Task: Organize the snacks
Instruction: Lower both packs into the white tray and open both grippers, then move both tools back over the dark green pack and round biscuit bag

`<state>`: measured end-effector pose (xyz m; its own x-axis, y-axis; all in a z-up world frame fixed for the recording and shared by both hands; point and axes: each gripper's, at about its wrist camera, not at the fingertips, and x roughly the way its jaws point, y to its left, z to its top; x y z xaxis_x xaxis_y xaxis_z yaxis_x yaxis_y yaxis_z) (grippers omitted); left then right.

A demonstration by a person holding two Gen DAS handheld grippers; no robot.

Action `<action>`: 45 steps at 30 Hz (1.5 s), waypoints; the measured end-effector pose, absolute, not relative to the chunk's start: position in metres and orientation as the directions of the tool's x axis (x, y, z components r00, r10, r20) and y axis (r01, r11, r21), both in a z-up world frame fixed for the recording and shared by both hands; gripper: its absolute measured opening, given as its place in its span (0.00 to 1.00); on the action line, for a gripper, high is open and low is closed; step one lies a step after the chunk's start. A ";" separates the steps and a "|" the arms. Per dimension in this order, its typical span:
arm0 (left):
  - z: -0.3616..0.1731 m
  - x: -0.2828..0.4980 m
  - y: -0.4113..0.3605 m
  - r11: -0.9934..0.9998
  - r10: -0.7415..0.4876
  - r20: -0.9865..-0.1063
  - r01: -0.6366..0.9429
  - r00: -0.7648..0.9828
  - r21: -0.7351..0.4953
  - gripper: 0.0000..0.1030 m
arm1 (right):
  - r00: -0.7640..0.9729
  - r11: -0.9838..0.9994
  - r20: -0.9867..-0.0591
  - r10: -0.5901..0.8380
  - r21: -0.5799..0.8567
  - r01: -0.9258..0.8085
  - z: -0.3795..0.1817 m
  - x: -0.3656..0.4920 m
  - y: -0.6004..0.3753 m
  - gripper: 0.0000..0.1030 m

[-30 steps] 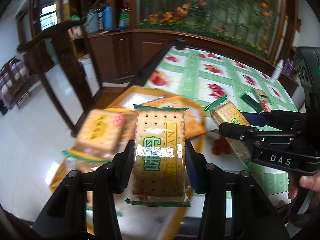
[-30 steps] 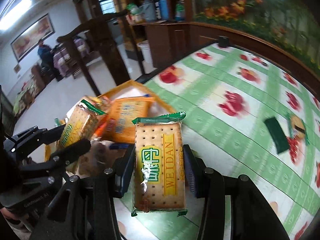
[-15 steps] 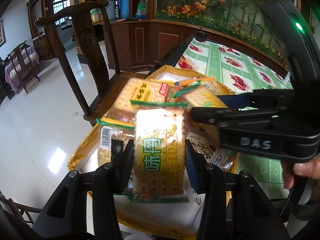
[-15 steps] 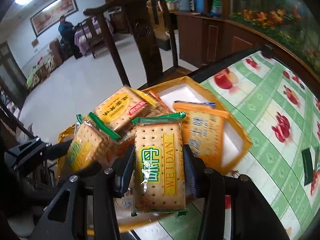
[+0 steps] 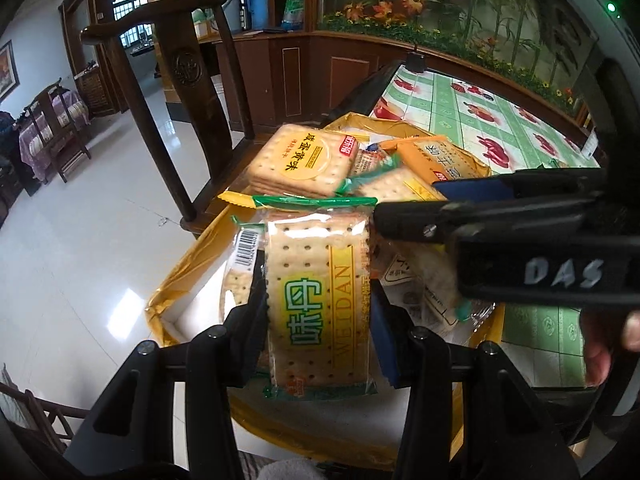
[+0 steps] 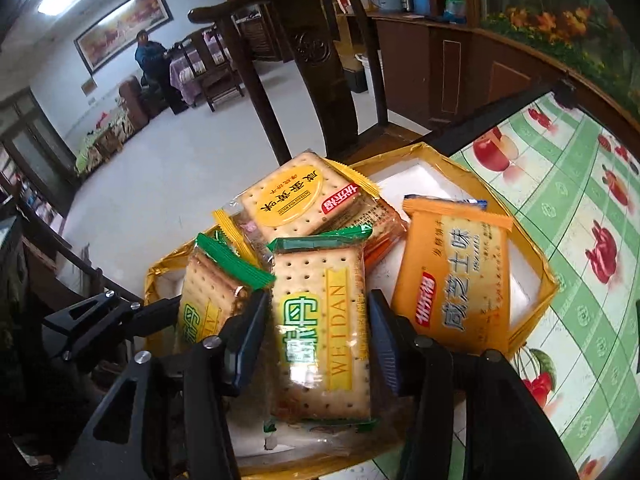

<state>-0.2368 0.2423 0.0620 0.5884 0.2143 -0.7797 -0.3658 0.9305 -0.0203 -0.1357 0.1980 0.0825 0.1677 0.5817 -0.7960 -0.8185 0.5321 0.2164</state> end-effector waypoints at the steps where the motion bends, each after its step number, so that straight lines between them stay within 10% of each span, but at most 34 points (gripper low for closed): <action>1: 0.062 -0.237 0.242 0.931 0.210 -0.780 -0.365 0.589 -0.025 0.48 | 0.163 0.534 -0.790 0.591 0.232 -0.813 0.084 -0.135 0.196 0.56; 12: 0.073 -0.236 0.231 0.924 0.275 -0.735 -0.381 0.620 0.024 0.80 | 0.214 0.601 -0.778 0.591 0.248 -0.760 0.087 -0.127 0.162 0.65; 45: 0.084 -0.108 0.094 0.995 -0.027 -0.795 -0.064 0.606 -0.082 0.82 | 0.423 0.880 -0.807 0.412 0.231 -0.416 0.068 -0.059 -0.054 0.72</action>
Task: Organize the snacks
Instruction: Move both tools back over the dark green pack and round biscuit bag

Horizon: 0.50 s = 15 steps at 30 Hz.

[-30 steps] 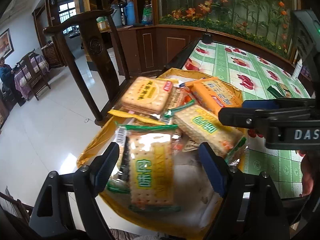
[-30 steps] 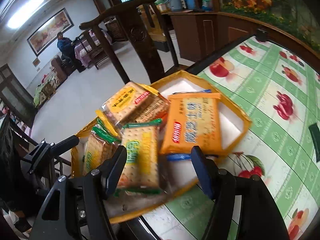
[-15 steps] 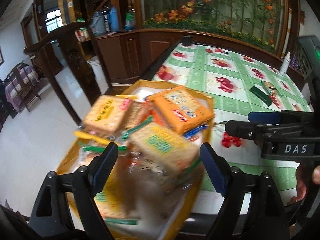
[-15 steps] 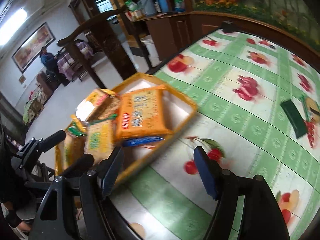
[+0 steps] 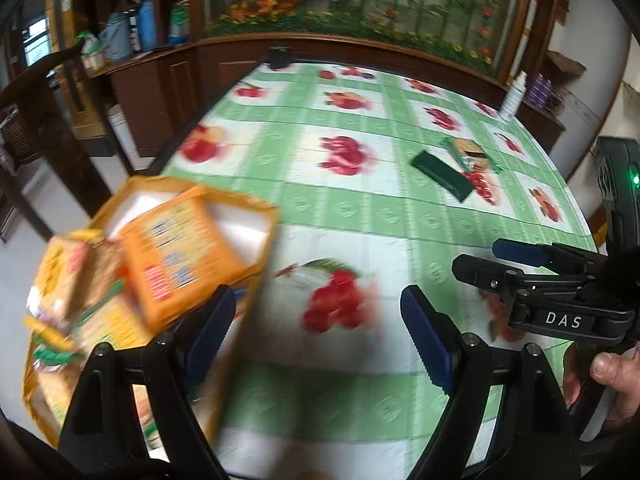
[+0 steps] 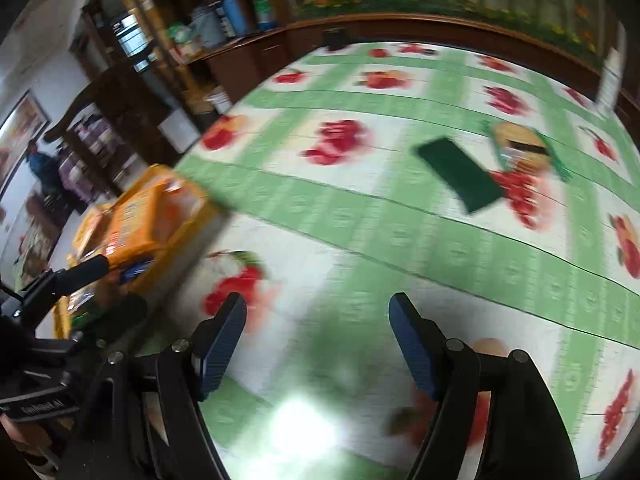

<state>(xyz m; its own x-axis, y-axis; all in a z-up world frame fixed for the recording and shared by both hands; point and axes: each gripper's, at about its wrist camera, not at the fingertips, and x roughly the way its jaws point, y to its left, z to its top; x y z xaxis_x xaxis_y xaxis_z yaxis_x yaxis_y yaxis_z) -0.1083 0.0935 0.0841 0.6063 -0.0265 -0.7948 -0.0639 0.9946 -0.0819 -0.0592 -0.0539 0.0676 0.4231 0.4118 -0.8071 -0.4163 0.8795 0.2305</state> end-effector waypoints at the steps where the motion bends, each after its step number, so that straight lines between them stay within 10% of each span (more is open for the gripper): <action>1: 0.084 -0.103 0.087 0.995 -0.037 -0.799 -0.053 0.600 -0.086 0.82 | 0.428 0.890 -0.810 0.401 0.233 -0.392 0.066 -0.053 -0.066 0.72; 15: 0.059 0.045 0.001 0.980 -0.126 -0.866 -0.076 0.484 -0.185 0.82 | 0.455 0.946 -0.834 0.311 0.225 -0.234 0.056 -0.016 -0.165 0.72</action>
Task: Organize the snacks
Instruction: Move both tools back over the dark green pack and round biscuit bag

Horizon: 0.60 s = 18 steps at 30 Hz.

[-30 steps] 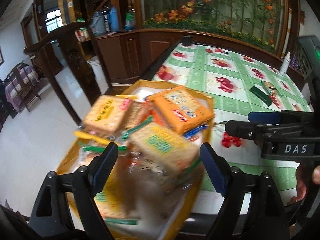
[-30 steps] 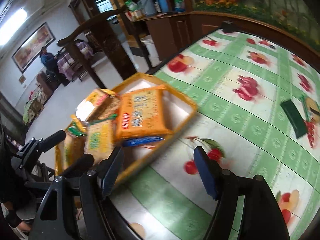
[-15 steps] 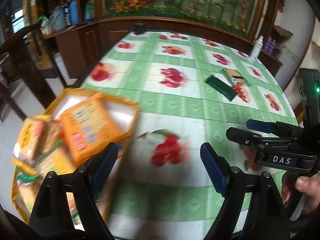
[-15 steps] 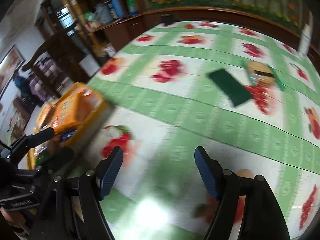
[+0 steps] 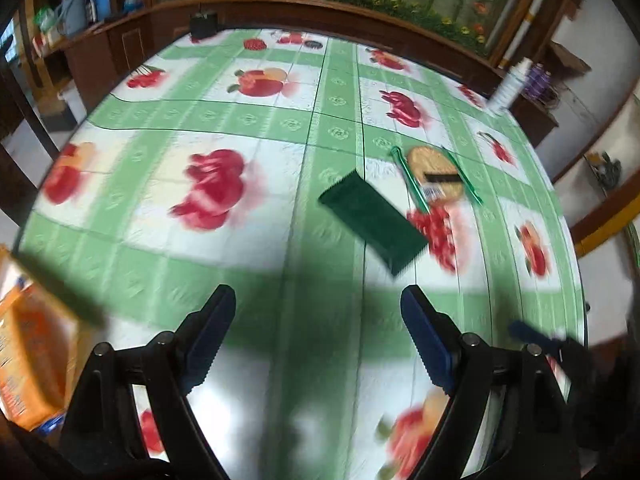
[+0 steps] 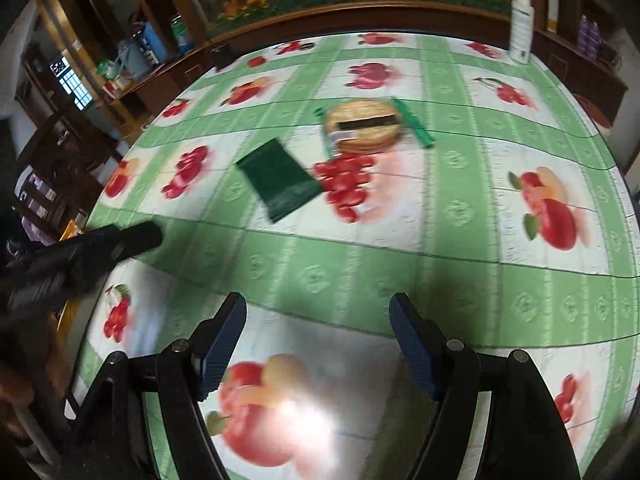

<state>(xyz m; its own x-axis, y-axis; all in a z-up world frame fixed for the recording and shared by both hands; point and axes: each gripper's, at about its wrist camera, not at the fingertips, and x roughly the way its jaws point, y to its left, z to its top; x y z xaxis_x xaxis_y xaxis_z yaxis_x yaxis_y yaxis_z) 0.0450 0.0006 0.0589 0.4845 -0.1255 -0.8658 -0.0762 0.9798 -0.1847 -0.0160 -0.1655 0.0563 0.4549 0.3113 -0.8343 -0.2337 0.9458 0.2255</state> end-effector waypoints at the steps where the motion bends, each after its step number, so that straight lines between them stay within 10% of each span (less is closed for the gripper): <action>1: 0.055 0.056 -0.004 0.977 -0.123 -0.872 -0.096 0.473 -0.190 0.82 | 0.454 0.947 -0.835 0.310 0.227 -0.228 0.056 -0.014 -0.170 0.72; 18: 0.020 0.130 -0.053 0.980 -0.064 -0.914 -0.149 0.401 -0.134 0.85 | 0.478 0.950 -0.822 0.311 0.256 -0.178 0.063 0.032 -0.211 0.73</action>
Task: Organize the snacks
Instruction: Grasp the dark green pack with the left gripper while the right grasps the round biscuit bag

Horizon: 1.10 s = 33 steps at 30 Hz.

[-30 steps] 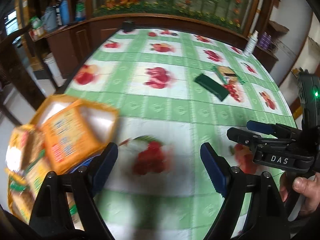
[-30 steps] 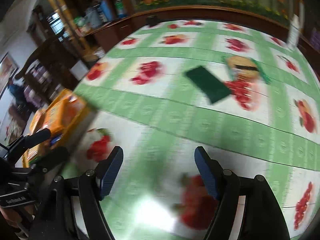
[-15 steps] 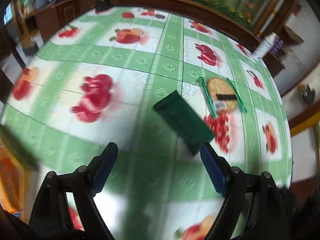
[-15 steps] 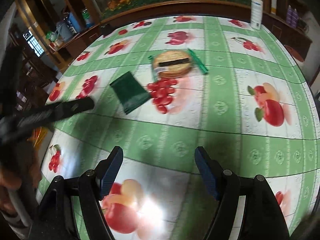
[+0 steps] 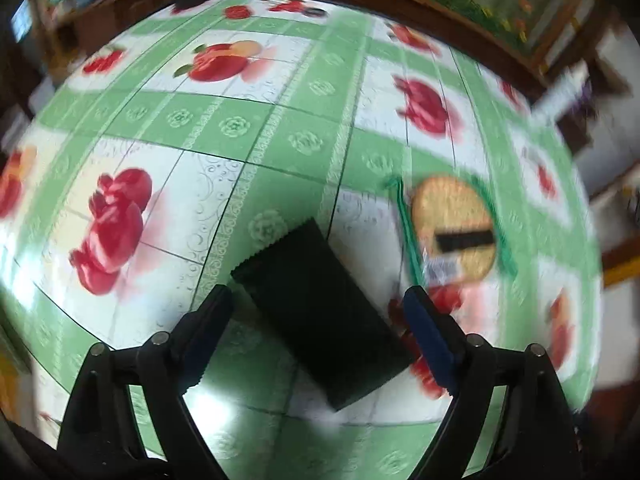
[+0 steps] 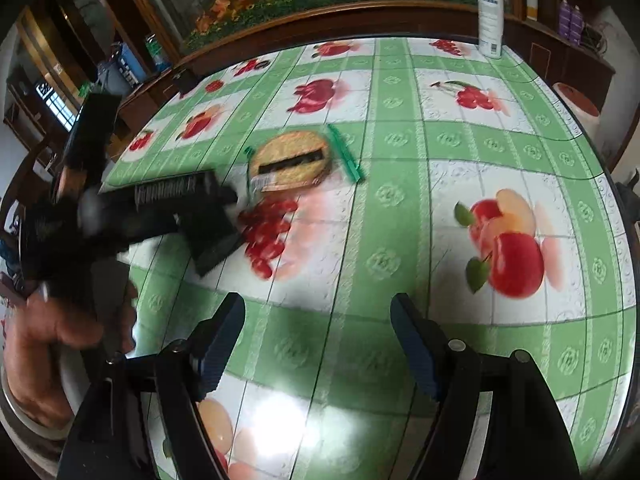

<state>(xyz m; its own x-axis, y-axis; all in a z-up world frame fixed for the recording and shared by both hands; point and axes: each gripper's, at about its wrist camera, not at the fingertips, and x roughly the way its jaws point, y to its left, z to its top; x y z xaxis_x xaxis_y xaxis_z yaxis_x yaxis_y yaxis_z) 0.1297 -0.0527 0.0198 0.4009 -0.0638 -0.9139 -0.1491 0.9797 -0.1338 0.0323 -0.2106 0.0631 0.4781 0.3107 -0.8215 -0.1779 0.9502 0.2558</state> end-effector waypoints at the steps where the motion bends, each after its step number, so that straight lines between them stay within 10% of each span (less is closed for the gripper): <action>1: 0.019 0.128 -0.054 0.986 -0.052 -0.917 -0.123 0.397 -0.109 0.85 | 0.483 0.952 -0.820 0.306 0.255 -0.170 0.064 0.037 -0.212 0.74; 33: 0.012 0.135 -0.013 0.997 -0.001 -0.925 -0.065 0.380 -0.028 0.92 | 0.422 0.959 -0.882 0.211 0.102 -0.265 0.034 0.151 -0.140 1.00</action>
<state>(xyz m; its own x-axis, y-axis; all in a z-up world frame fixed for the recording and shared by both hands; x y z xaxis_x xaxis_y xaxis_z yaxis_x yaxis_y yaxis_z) 0.1347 -0.0129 0.0123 0.3803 -0.0008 -0.9249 -0.0652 0.9975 -0.0277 0.1508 -0.1402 0.0340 0.4220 0.2107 -0.8817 -0.2654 0.9587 0.1021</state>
